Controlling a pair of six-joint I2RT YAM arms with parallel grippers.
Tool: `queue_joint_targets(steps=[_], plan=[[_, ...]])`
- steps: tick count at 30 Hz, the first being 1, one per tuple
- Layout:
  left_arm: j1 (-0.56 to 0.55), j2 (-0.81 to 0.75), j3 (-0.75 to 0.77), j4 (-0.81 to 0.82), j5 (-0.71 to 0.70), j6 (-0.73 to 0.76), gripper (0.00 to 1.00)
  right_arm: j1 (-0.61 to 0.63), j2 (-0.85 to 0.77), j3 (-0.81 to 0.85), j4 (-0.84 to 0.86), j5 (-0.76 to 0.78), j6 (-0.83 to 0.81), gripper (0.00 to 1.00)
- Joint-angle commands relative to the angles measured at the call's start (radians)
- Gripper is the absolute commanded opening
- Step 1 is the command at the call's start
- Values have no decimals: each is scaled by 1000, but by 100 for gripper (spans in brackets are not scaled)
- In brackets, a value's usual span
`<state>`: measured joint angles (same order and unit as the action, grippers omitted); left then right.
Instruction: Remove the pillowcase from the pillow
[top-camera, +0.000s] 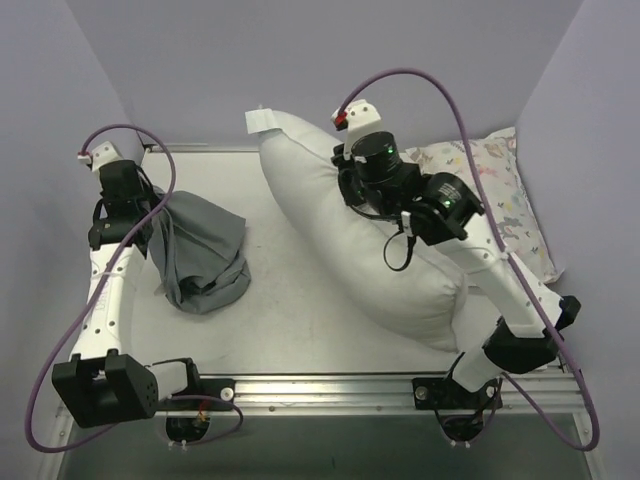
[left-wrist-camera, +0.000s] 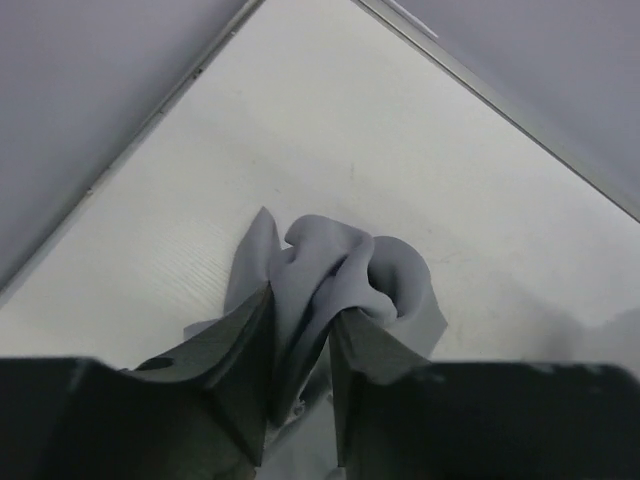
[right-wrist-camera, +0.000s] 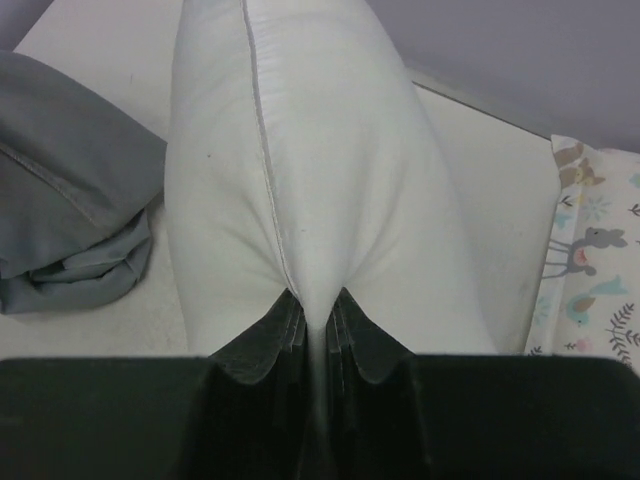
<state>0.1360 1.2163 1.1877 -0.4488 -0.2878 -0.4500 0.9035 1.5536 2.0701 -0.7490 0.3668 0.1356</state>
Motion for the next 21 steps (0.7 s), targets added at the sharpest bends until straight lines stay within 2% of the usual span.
queue_joint_targets(steps=[1, 3, 6, 10, 15, 17, 21], plan=[[-50, -38, -23, 13, 68, 17, 37, -18, 2, -160, 313, -77, 18, 0], [-59, -76, -68, 42, 96, 5, 56, -18, 17, -339, 460, -168, 89, 0], [-59, -109, -120, 51, 162, -10, 67, -14, 66, -532, 658, -281, 185, 0], [-70, -167, -140, 42, 191, -9, 74, 26, 120, -717, 914, -394, 314, 0], [-85, -257, -125, 6, 219, -1, 77, 2, 197, -740, 935, -413, 360, 1], [-110, -303, -131, 1, 225, -6, 78, -18, 201, -723, 919, -410, 352, 8], [-182, -368, -160, 2, 234, -33, 79, -28, 230, -637, 810, -307, 282, 33]])
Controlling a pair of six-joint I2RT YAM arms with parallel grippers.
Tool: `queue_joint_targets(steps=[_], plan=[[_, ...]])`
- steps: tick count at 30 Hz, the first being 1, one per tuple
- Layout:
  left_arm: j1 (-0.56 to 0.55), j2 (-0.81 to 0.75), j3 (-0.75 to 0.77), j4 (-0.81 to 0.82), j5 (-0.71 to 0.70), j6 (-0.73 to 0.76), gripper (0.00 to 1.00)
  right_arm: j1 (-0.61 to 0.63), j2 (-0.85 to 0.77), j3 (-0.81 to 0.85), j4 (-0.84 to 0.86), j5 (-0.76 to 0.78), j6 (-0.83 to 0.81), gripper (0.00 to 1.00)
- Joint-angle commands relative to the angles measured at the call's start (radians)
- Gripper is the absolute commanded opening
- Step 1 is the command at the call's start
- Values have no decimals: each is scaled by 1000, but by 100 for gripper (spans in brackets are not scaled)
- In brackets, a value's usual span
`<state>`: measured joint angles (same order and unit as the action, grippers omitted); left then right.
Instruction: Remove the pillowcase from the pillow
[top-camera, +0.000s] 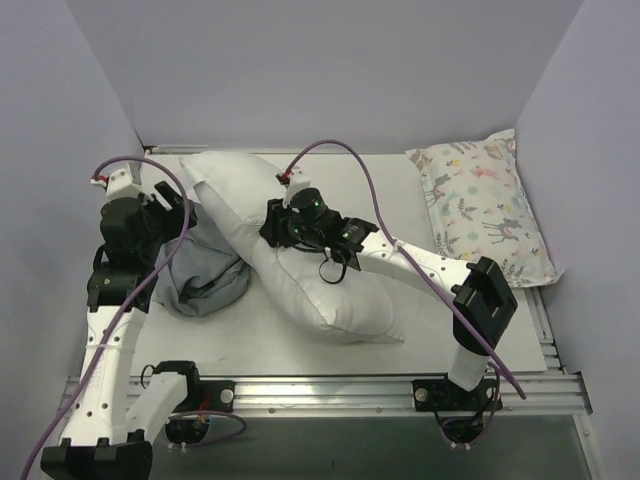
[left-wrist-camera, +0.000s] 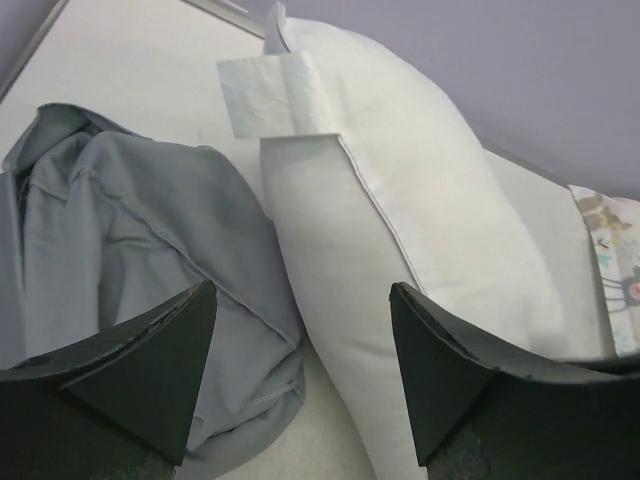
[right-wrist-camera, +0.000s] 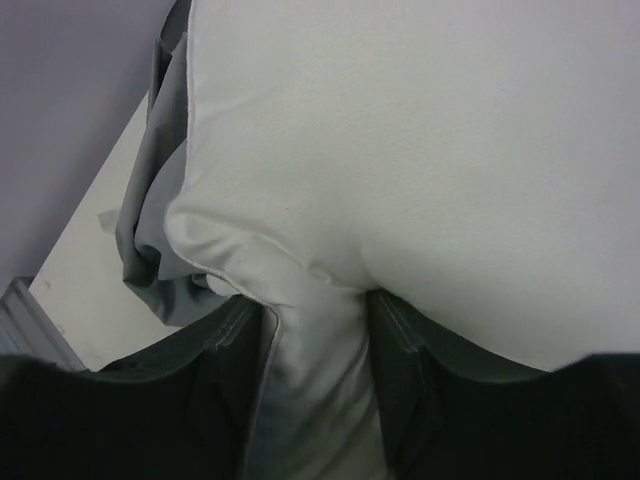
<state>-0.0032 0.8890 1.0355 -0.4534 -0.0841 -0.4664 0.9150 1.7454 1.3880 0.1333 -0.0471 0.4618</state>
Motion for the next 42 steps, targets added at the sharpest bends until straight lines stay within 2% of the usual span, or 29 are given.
queue_joint_targets(steps=[1, 4, 6, 13, 19, 26, 29, 35, 42], plan=[[-67, -54, -18, 7, 41, -20, 79, -39, 37, 52, -86, 110, -52, 47], [-102, -70, -51, 24, 69, -18, 79, -27, -26, 40, -66, 87, -83, 70], [-141, -96, -75, 53, 79, -18, 79, -13, -87, 48, -69, 95, -107, 100], [-235, -163, -100, 56, 102, 18, 81, 31, -266, 77, -208, 79, -123, 100], [-236, -222, -78, 38, 161, 37, 81, 78, -450, 10, -291, 200, -109, 100], [-236, -262, -115, 35, 214, 54, 81, 32, -728, -283, -317, 342, -74, 100], [-236, -285, -134, 32, 224, 63, 81, 22, -819, -354, -325, 398, -66, 100], [-236, -298, -147, 24, 224, 74, 81, 10, -899, -414, -354, 429, -68, 100], [-236, -298, -140, 10, 221, 81, 81, 10, -908, -423, -354, 421, -80, 100]])
